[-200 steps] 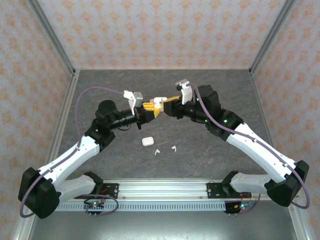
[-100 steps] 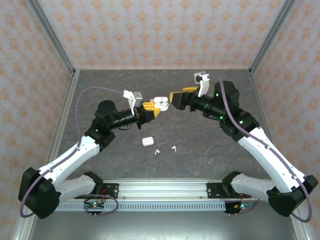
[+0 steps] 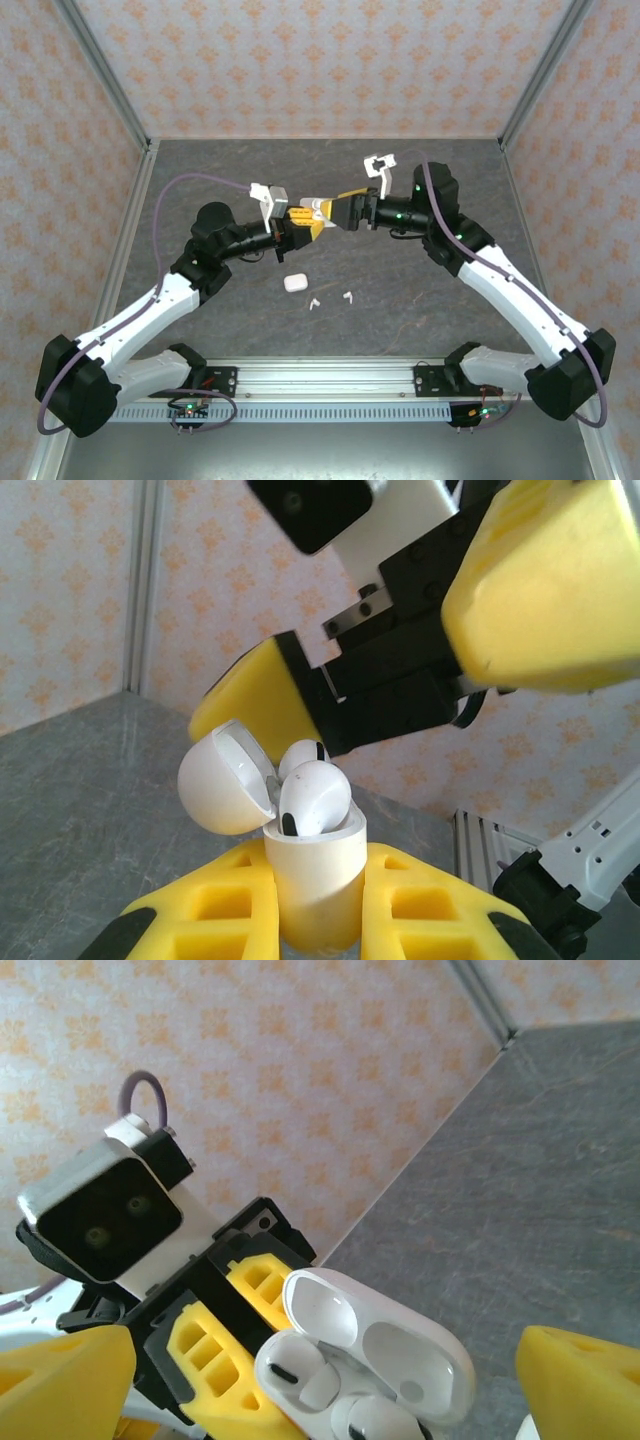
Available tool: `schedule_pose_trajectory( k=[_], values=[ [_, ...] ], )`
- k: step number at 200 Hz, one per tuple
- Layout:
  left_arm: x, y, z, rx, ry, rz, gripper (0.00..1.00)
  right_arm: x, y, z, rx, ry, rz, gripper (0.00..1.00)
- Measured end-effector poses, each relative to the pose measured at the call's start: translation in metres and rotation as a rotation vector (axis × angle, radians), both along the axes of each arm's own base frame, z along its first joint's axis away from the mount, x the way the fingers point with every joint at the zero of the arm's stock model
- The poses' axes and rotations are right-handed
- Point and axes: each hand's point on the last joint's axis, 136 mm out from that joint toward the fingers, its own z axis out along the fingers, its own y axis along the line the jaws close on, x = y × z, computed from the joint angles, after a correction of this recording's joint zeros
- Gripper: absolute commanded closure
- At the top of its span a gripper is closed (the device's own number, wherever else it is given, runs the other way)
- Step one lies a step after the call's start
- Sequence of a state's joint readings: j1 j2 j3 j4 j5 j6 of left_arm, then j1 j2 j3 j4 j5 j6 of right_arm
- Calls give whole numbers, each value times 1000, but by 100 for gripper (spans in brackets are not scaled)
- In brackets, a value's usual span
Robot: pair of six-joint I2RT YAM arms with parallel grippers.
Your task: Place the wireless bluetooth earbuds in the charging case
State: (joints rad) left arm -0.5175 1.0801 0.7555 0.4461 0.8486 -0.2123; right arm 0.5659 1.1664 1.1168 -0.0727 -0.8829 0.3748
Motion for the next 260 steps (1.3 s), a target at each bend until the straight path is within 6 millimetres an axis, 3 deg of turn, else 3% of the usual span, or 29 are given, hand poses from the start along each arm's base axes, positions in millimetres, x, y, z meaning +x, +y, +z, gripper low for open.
schedule_pose_trajectory(
  k=[83,143,171,218,244,260],
  values=[
    [0,0,0,1,-4,-1,90,-8,7,11,10,-30,48,8],
    [2,1,-3,9,9,13,90,-24,-6,32,25,-118,44,8],
    [5,2,-7,21,18,29,90,-20,-13,24,-22,-115,-10,7],
    [15,5,-22,64,75,82,95,5,-48,12,-144,-128,-265,0],
    [36,9,-39,91,156,123,95,12,-75,20,-154,-178,-415,1],
    [55,17,-61,122,240,174,95,12,-88,20,-155,-194,-479,1]
  ],
)
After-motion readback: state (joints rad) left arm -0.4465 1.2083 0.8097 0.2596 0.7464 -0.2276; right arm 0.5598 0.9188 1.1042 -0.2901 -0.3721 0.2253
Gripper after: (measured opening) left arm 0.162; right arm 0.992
